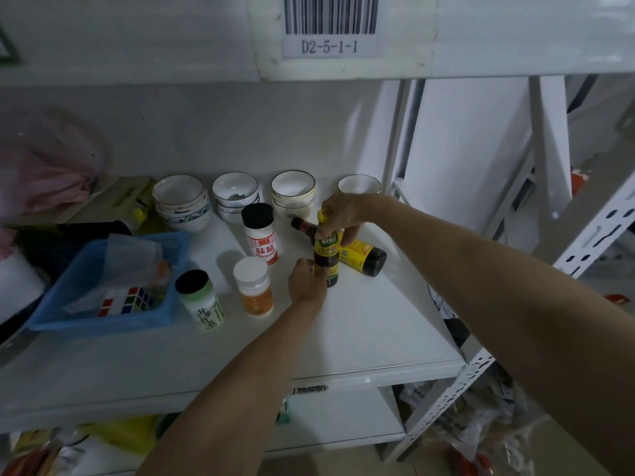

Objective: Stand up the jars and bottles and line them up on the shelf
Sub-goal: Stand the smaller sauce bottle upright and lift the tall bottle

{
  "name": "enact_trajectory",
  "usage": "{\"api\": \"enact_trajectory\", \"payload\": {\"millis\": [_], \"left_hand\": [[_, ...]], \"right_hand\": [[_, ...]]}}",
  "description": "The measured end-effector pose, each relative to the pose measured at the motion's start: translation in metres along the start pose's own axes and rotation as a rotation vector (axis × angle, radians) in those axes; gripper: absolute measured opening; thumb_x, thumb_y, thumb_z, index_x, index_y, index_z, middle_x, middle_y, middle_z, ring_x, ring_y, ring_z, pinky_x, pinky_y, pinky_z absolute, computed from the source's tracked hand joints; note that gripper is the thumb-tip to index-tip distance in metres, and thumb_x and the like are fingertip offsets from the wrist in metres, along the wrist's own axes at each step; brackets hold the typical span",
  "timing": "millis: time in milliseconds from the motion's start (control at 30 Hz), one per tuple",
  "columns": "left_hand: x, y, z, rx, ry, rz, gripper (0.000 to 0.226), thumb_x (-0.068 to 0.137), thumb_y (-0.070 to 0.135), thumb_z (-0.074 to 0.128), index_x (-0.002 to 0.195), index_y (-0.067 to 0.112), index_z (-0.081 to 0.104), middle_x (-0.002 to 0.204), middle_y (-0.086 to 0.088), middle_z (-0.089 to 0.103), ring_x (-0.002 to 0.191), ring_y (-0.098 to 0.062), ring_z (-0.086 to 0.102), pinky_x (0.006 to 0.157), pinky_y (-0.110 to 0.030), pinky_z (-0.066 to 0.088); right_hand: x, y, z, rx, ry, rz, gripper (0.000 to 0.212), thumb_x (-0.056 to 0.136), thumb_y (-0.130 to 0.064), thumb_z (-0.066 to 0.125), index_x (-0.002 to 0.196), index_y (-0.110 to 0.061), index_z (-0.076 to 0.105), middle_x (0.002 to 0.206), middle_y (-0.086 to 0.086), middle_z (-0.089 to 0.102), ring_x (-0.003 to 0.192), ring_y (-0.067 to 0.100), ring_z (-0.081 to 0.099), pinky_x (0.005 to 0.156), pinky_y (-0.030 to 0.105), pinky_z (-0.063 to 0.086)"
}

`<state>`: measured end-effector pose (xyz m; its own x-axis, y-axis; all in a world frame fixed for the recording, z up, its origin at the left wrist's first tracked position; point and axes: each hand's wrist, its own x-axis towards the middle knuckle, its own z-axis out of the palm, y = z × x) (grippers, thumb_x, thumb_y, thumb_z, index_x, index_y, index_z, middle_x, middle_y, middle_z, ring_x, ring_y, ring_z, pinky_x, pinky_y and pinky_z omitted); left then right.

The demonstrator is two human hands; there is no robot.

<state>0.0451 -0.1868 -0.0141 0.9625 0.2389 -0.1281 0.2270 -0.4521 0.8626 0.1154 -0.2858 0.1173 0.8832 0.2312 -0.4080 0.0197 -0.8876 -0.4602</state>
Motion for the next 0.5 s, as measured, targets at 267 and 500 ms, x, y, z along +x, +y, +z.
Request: {"api": "enact_trajectory", "payload": {"millis": [267,500], "left_hand": [[0.001,0.003,0.0,-0.001,0.021,-0.079,0.042,0.092,0.032,0.056,0.123,0.003,0.057,0.125,-0.014,0.065,0.116,-0.03,0.06,0.083,-0.029,0.041],[-0.004,-0.007,0.009,-0.175,-0.088,-0.226,0.028,0.089,0.031,0.058,0.097,0.004,0.061,0.078,-0.009,0.072,0.062,-0.025,0.071,0.074,-0.041,0.063]], "right_hand": [[0.004,-0.002,0.002,0.046,0.026,-0.05,0.036,0.08,-0.018,0.076,0.105,-0.005,0.054,0.118,0.016,0.061,0.073,0.025,0.072,0.049,0.023,0.058],[0.018,0.021,-0.011,0.285,0.218,0.078,0.066,0.087,-0.065,0.049,0.103,0.0,0.054,0.084,0.013,0.071,0.068,0.028,0.075,0.065,0.035,0.063]]}}
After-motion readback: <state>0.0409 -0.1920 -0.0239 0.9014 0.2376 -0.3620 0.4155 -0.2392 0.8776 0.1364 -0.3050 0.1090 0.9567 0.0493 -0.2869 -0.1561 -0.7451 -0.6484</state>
